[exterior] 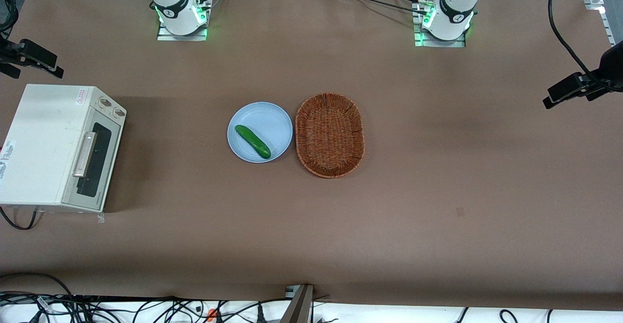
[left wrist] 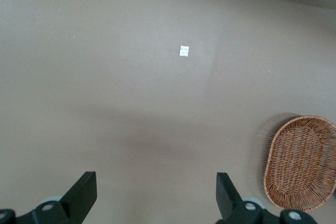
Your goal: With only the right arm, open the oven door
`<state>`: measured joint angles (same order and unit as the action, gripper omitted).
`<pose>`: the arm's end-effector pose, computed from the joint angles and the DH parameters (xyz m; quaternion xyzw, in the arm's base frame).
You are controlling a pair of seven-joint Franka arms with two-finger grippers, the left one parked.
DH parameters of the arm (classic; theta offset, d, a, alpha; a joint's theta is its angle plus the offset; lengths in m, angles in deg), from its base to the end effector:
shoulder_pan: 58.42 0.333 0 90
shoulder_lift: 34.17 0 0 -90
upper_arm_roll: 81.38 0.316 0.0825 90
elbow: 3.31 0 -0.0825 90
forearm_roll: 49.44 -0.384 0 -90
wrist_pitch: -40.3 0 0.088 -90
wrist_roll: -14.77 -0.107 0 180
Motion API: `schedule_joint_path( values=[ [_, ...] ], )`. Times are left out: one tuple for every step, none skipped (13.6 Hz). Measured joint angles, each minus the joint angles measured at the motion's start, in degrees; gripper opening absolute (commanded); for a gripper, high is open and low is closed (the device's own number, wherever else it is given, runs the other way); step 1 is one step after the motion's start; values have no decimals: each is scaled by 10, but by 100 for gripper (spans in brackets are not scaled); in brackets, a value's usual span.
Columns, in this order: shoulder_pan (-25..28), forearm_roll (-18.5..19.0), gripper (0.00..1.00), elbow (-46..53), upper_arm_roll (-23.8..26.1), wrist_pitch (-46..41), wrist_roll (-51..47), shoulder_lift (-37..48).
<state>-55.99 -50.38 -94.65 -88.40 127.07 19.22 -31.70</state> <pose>0.5335 -0.0425 0.6320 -0.9998 0.0008 0.0176 0.0123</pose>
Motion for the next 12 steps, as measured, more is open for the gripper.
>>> schedule_joint_path(
  values=[
    [0,0,100,0,0,0,0,0],
    [2,0,100,0,0,0,0,0],
    [3,0,100,0,0,0,0,0],
    [4,0,100,0,0,0,0,0],
    [5,0,100,0,0,0,0,0],
    [7,0,100,0,0,0,0,0],
    [9,0,100,0,1,0,0,0],
    [10,0,100,0,1,0,0,-1],
    [11,0,100,0,1,0,0,-3],
    [12,1,100,0,1,0,1,-5],
    [15,4,100,0,1,0,1,-6],
    [20,14,100,0,1,-1,2,-7]
  ],
)
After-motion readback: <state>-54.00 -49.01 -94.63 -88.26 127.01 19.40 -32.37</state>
